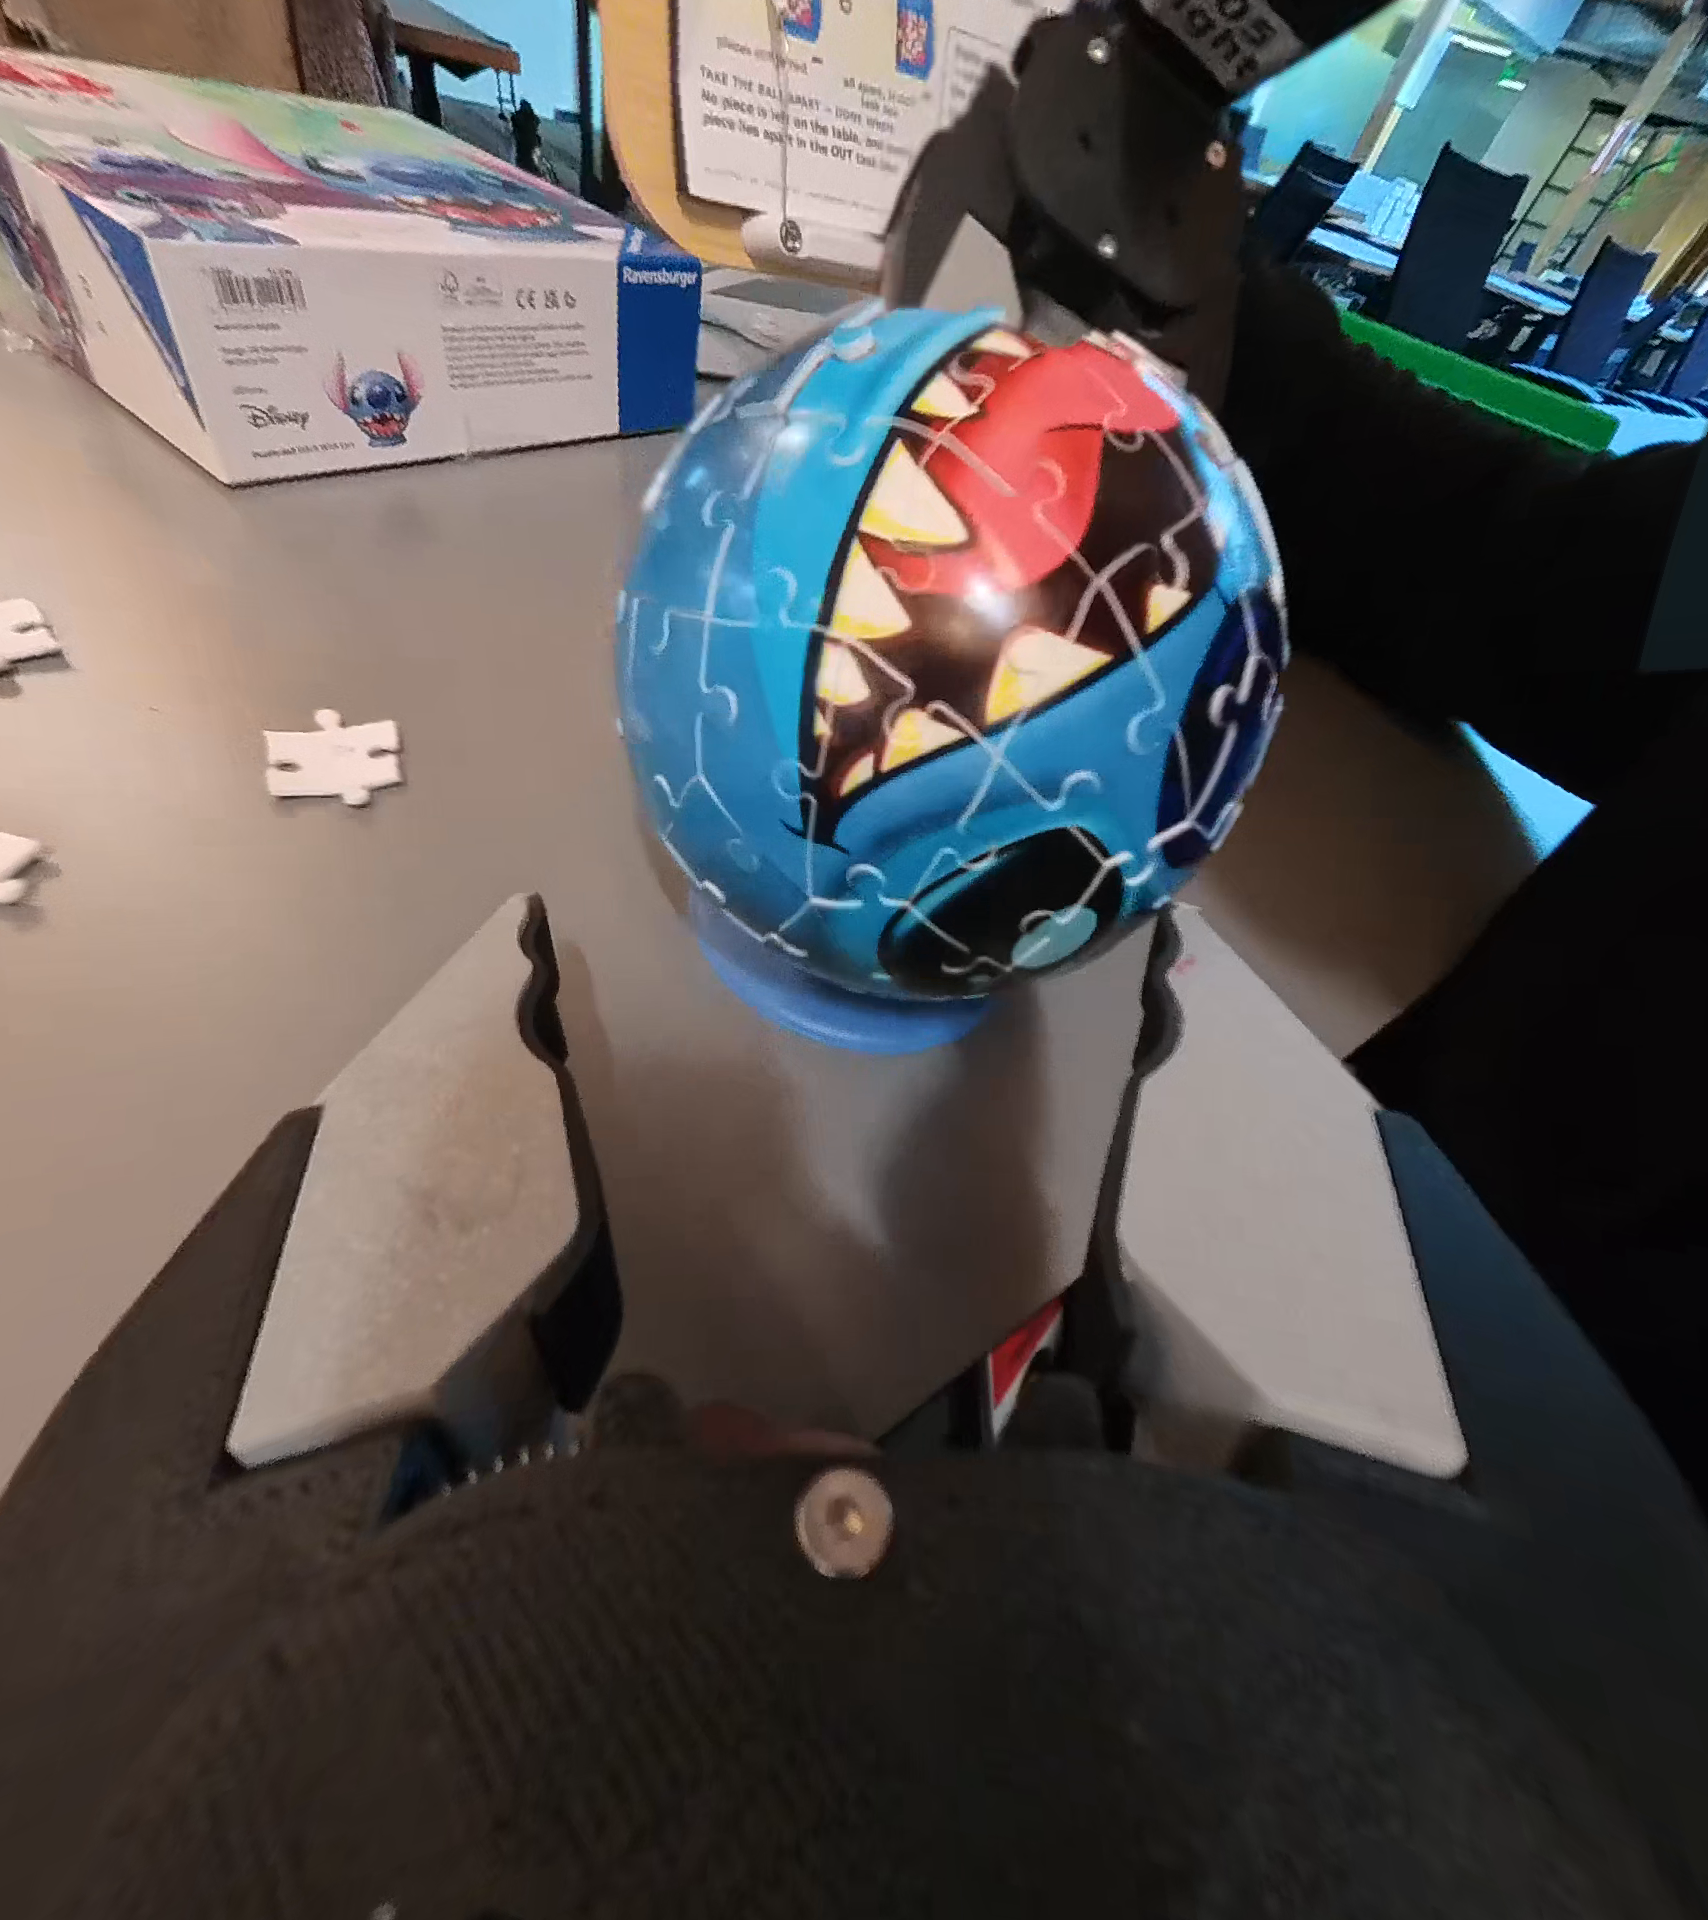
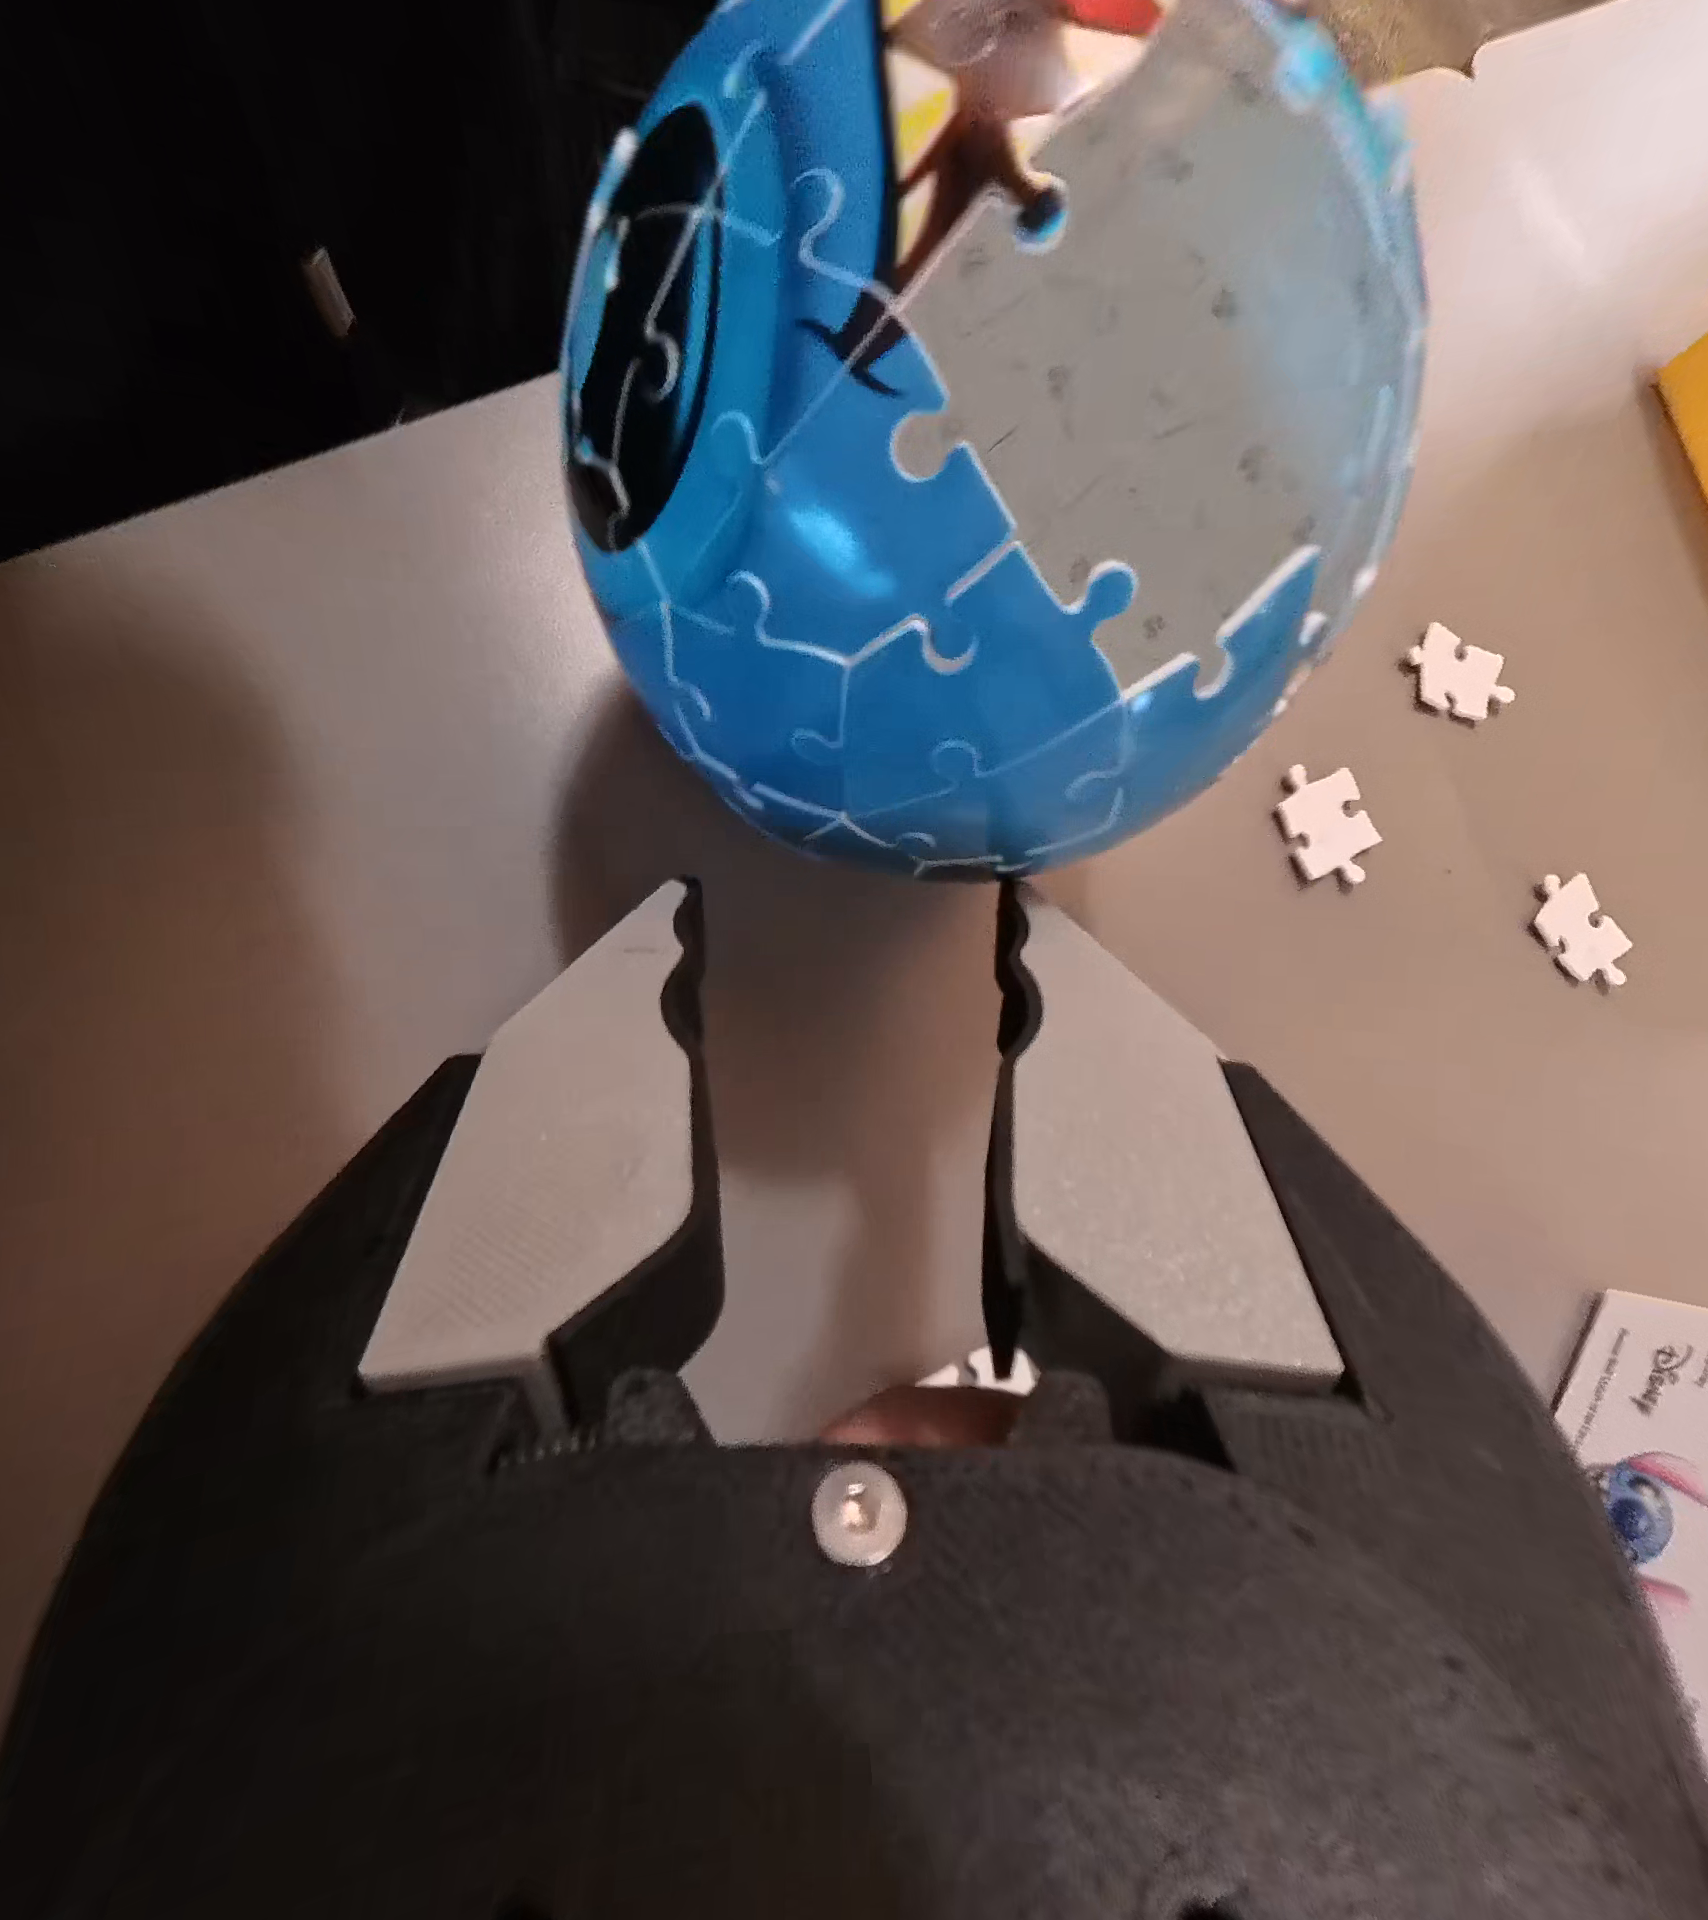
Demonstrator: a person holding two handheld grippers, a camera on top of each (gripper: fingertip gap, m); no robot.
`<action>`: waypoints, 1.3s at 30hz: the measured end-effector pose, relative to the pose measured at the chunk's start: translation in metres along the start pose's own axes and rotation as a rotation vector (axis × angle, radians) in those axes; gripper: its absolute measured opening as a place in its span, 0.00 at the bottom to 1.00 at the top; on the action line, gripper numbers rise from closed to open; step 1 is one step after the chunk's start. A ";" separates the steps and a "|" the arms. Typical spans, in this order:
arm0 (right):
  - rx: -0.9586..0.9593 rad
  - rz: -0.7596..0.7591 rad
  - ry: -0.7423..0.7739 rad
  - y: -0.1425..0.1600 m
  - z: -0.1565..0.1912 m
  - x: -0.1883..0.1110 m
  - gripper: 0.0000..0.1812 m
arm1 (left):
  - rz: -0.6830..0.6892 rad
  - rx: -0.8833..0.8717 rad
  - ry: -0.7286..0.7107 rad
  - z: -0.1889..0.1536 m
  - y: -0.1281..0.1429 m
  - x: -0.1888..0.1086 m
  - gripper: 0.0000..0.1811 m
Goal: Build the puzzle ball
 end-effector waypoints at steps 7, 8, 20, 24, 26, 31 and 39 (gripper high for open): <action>-0.004 0.014 0.001 -0.009 0.018 0.002 0.25 | -0.031 0.036 -0.066 0.023 -0.009 -0.027 0.59; -0.002 0.009 -0.005 -0.011 0.021 0.003 0.25 | -0.037 0.038 -0.086 0.027 -0.010 -0.031 0.58; 0.127 -0.153 0.154 -0.012 -0.007 -0.010 0.31 | 0.006 0.101 0.040 -0.001 -0.019 -0.035 0.58; 0.203 -0.230 0.119 -0.009 -0.017 0.002 0.33 | -0.012 0.093 0.050 -0.008 -0.022 -0.022 0.57; 0.224 -0.247 0.075 -0.010 -0.016 0.010 0.34 | -0.001 0.109 0.045 -0.011 -0.019 -0.018 0.56; 0.219 -0.204 0.062 -0.011 -0.010 0.021 0.38 | 0.008 0.132 0.017 -0.005 -0.016 -0.018 0.53; 0.205 -0.159 0.092 -0.013 0.004 0.014 0.34 | -0.015 0.077 -0.031 0.018 -0.014 -0.031 0.56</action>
Point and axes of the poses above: each gripper's, where its closed fingertips meet, x out along the fingers, y out of its underside, z = x × y across the jaws, the point moved 3 cm from there along -x, back along the fingers, and after that the axes turned 1 degree about -z, right-handed, at the moved point
